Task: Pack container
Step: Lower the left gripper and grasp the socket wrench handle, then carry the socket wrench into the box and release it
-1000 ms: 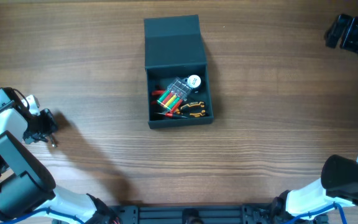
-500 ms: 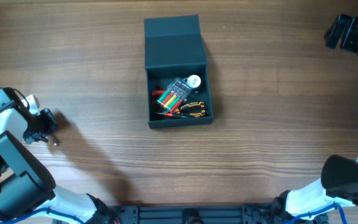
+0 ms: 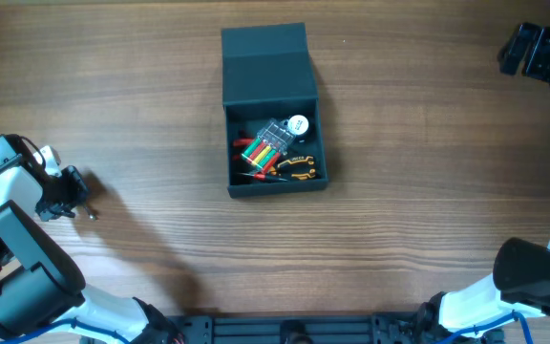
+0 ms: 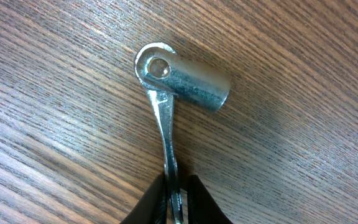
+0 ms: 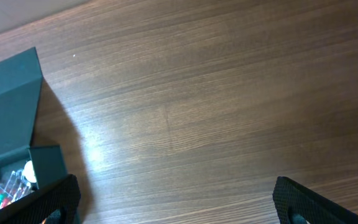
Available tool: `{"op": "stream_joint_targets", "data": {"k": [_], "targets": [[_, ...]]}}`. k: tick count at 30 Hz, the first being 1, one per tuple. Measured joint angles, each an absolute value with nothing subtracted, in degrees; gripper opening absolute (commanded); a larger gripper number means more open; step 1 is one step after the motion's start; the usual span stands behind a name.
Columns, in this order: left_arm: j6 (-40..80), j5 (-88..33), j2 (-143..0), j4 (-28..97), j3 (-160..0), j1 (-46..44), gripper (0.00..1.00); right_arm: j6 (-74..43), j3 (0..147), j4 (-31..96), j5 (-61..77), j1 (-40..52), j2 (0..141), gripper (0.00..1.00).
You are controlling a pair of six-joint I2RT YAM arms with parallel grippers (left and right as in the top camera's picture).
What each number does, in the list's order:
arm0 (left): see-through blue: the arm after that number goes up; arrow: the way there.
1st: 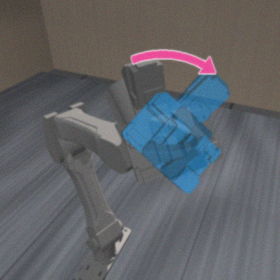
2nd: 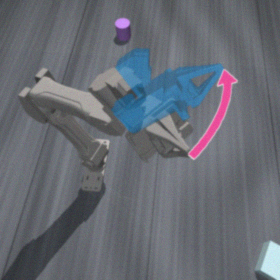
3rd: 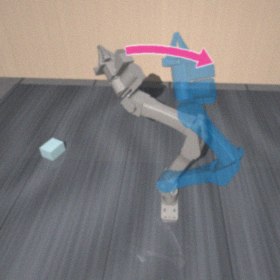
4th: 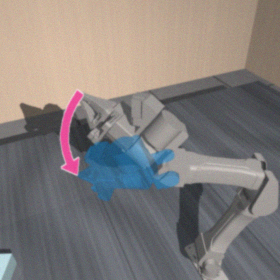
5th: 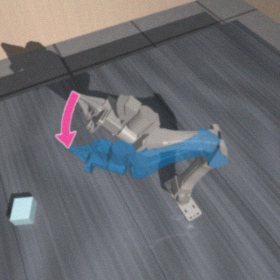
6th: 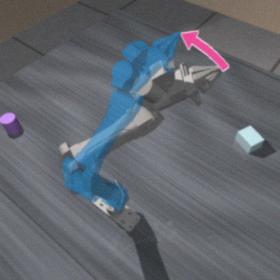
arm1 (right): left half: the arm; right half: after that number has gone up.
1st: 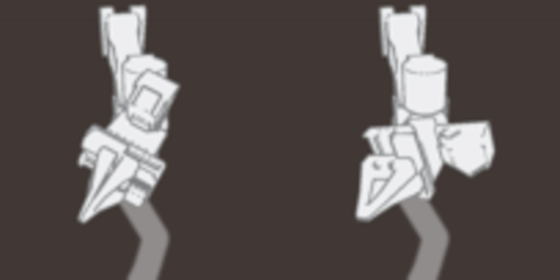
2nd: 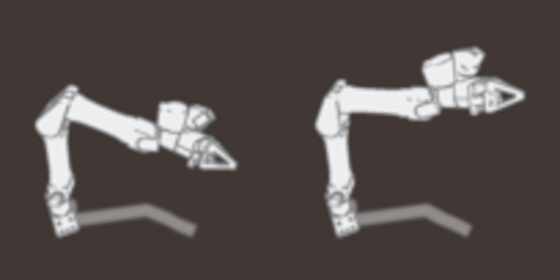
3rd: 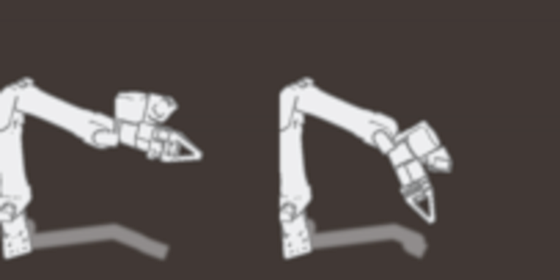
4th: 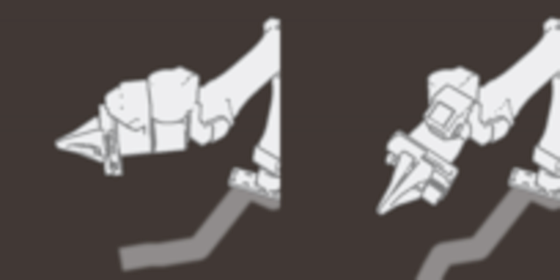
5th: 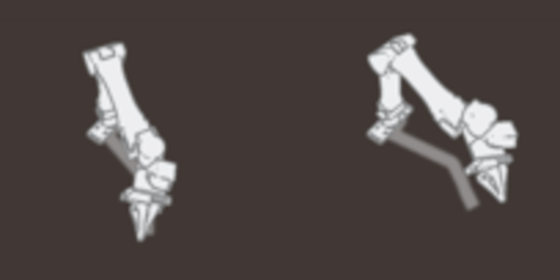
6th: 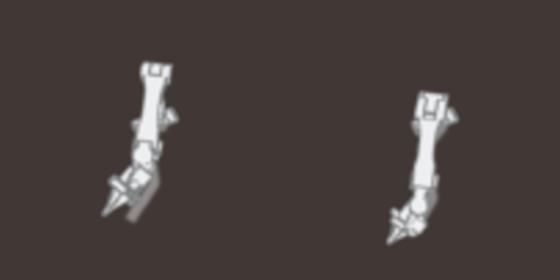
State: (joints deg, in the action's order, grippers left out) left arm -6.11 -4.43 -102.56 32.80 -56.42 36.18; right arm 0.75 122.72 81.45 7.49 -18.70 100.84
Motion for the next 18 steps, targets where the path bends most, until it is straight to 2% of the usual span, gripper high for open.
{"op": "stream_joint_targets", "data": {"k": [2,4,18], "targets": [[-6.0,-4.4,-102.6,32.8,-56.4,36.2,0.09,0.8,122.7,81.4,7.5,-18.7,100.8,1.0],[-5.9,-4.6,-102.6,32.8,-56.4,36.2,0.04,0.8,122.7,81.4,7.5,-18.7,100.8,1.0],[-4.8,-6.1,-102.5,33.9,-56.6,35.6,0.04,0.8,122.7,81.4,7.5,-18.7,100.8,1.0]]}}
